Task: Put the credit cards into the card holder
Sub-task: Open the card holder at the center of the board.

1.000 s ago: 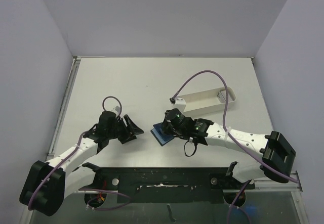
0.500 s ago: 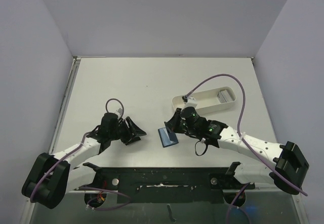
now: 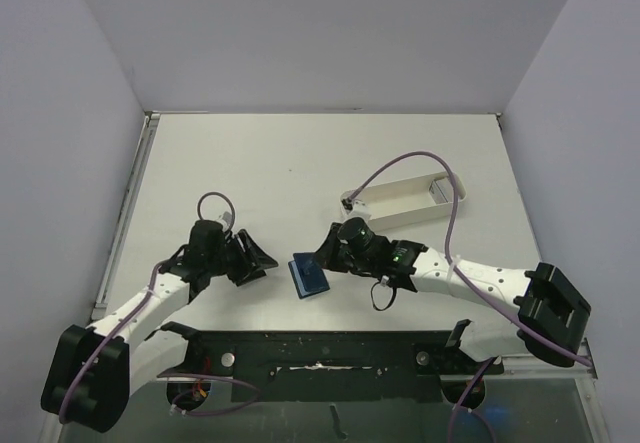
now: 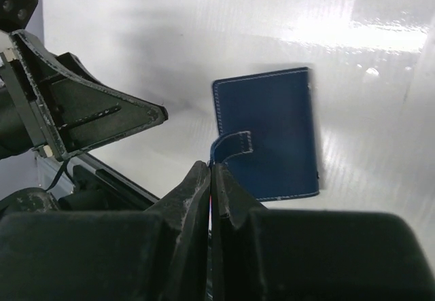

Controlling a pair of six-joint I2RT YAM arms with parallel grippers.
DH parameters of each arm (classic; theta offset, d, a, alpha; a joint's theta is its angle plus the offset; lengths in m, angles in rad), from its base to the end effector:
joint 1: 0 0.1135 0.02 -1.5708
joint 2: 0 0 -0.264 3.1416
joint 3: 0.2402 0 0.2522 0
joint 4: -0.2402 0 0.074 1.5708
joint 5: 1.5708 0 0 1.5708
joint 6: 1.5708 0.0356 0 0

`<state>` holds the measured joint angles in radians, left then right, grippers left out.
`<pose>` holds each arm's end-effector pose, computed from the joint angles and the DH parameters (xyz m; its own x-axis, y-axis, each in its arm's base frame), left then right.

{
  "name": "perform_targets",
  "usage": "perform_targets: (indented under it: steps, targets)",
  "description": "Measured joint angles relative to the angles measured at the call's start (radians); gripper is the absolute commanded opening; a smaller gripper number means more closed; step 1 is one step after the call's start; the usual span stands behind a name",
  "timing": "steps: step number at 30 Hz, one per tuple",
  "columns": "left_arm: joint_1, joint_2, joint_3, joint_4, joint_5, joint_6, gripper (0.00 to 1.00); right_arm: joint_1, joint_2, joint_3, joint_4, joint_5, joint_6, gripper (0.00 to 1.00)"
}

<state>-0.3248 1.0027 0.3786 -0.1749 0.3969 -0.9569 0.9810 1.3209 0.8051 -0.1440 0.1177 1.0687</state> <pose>0.1722 -0.0725 0.1650 -0.8407 -0.5124 -0.1753 -0.2384 0.6409 -0.7297 0.1613 0.2335 0.2336 -0.8423 0.3066 -0.4433 -0.0735 0.7495 0.6580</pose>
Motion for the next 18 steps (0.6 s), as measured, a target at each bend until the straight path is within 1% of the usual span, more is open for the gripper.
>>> perform_targets:
  steps: [5, 9, 13, 18]
  targets:
    - [-0.051, 0.070, -0.046, 0.093, 0.051, -0.021, 0.49, -0.034, -0.040, -0.108, 0.009, 0.006, 0.032, 0.00]
    - [-0.095, 0.125, -0.086, 0.216, 0.088, -0.077, 0.45, -0.086, -0.098, -0.188, 0.008, 0.010, 0.046, 0.00]
    - [-0.123, 0.195, -0.092, 0.302, 0.095, -0.110, 0.43, -0.125, -0.153, -0.224, 0.010, 0.014, 0.047, 0.00]
    - [-0.150, 0.281, -0.090, 0.367, 0.094, -0.130, 0.43, -0.143, -0.182, -0.259, 0.014, 0.020, 0.047, 0.00]
